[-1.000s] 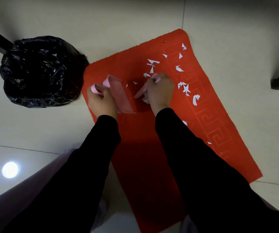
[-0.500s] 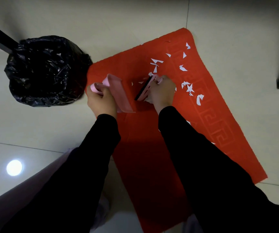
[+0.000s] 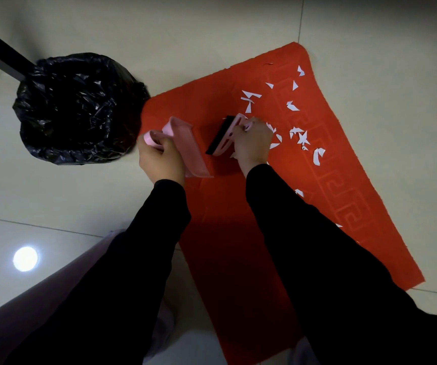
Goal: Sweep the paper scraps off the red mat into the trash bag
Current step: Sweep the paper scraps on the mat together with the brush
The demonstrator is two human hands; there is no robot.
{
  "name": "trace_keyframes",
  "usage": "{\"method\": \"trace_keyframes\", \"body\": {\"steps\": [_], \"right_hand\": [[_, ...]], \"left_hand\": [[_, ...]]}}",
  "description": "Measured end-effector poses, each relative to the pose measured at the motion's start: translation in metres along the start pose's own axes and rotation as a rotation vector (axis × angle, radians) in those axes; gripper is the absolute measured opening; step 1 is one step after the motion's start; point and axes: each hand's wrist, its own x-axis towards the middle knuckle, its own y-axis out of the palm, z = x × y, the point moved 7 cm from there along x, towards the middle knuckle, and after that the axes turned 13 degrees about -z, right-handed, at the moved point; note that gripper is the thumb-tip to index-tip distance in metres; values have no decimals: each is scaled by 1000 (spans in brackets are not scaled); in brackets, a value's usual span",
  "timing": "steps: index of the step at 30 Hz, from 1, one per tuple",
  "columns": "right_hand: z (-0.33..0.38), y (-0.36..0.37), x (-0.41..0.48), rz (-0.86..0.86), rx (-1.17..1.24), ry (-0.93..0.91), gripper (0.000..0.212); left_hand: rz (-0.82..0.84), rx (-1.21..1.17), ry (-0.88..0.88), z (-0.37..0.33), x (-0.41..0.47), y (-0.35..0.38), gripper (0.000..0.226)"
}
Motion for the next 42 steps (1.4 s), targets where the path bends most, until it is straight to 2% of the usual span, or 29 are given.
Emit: {"method": "trace_keyframes", "body": {"steps": [1, 5, 10, 14, 15, 18, 19, 22, 24, 25, 28, 30, 32, 35, 39, 42], "right_hand": [[-1, -4, 0, -22, -8, 5, 31], [6, -17, -7, -76, -3, -26, 12], [21, -4, -14, -5, 29, -109, 15], [-4, -3, -6, 16, 49, 6, 11], [-12, -6, -3, 2, 51, 42, 12], [-27, -22, 3, -79, 20, 87, 40], [-28, -28, 3, -101, 20, 97, 43], [-21, -41, -1, -114, 55, 104, 29], [-15, -42, -3, -114, 100, 92, 32], [-14, -39, -4, -104, 115, 82, 34], [-18, -28, -6, -32, 100, 79, 17], [-27, -30, -4, -7, 81, 95, 16], [-37, -37, 0, -19, 51, 100, 20], [-44, -49, 6, -81, 31, 118, 39], [-26, -59, 3, -79, 32, 75, 41], [-18, -48, -2, -15, 74, 43, 23]], "left_hand": [[-1, -6, -4, 1, 0, 0, 16], [13, -11, -28, 2, -4, 2, 16], [37, -26, -41, 2, -11, 3, 26], [50, -39, -53, 2, -14, 5, 29], [53, -40, -49, 1, -15, 6, 29], [61, -41, -25, 0, -19, 8, 29], [62, -41, -15, 0, -20, 8, 28], [66, -37, -3, 1, -24, 10, 28], [67, -37, 2, 2, -25, 11, 28], [66, -35, 5, 2, -26, 11, 28], [63, -30, 8, 2, -29, 12, 28], [64, -23, 15, 2, -30, 12, 28], [63, -20, 10, 2, -30, 13, 29], [73, -26, 13, 0, -33, 15, 28], [82, -20, 18, -3, -42, 17, 28], [83, -8, 14, -5, -46, 17, 28]]}}
